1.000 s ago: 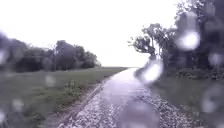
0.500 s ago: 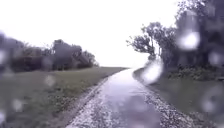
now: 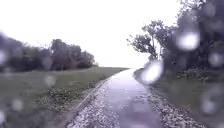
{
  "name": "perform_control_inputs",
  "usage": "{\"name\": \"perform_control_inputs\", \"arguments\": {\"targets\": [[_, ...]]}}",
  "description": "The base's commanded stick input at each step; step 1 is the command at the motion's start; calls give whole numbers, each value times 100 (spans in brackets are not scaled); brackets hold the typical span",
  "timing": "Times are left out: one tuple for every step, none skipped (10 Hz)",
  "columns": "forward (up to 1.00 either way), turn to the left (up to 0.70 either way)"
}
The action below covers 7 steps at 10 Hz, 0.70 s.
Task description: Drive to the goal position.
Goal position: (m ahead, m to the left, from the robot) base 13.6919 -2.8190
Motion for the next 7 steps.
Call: {"name": "perform_control_inputs", "arguments": {"targets": [[68, 0], [68, 0], [68, 0], [69, 0], [70, 0], [69, 0], [44, 0]]}}
